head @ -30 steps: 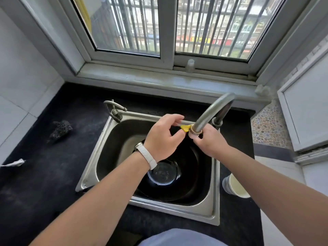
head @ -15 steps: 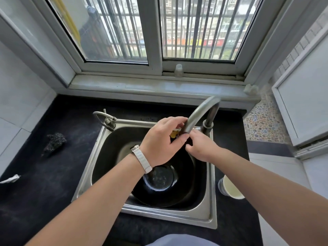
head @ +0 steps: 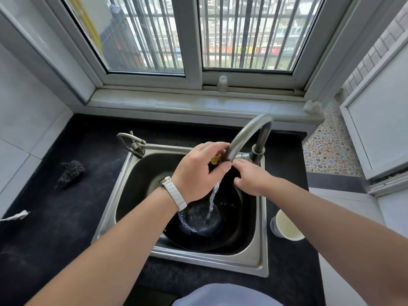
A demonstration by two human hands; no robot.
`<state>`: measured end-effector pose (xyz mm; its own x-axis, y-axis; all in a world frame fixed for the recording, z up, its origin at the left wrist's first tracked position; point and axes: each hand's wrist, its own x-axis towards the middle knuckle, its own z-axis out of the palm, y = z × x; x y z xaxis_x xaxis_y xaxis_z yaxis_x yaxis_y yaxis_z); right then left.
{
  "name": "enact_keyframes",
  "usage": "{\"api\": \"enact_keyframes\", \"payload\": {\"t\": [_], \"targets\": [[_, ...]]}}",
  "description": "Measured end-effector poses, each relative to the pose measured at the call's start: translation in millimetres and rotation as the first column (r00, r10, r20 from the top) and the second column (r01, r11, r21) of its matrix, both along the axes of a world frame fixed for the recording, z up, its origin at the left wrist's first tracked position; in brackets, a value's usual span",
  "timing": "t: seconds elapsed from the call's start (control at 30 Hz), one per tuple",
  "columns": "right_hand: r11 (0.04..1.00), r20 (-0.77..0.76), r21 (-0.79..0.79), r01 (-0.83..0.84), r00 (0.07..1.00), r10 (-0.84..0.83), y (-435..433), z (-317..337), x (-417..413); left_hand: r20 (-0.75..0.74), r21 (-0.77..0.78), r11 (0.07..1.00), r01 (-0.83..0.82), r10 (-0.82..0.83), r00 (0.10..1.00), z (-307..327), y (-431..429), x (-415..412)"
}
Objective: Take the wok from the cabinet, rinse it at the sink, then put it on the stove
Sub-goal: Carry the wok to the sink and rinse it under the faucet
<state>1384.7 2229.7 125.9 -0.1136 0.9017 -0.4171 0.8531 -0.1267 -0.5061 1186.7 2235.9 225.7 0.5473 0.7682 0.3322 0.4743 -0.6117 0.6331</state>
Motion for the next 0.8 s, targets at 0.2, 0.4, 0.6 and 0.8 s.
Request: {"api": "enact_keyframes", "payload": {"t": [0.2, 0.4, 0.6, 0.8], "targets": [[0.999, 0.027, 0.033, 0.007, 1.000, -0.008, -12, 11, -2, 0.021, 0.003, 0.999, -0.033, 0.033, 0.999, -5, -12, -16], [1.000, 0.047, 0.018, 0.015, 0.999, -0.015, -41, 17, -15, -0.033, -0.119, 0.985, -0.128, 0.125, 0.992, -31, -35, -54], [0.999, 0.046, -0.046, -0.004, 0.999, 0.006, -78, 11, -39, -0.174, -0.215, 0.957, -0.193, 0.157, 0.972, -66, -54, -103], [0.984, 0.058, -0.161, -0.082, 0.994, 0.093, -111, -13, -81, -0.420, -0.293, 0.890, -0.349, 0.209, 0.883, -105, -62, -167]]}}
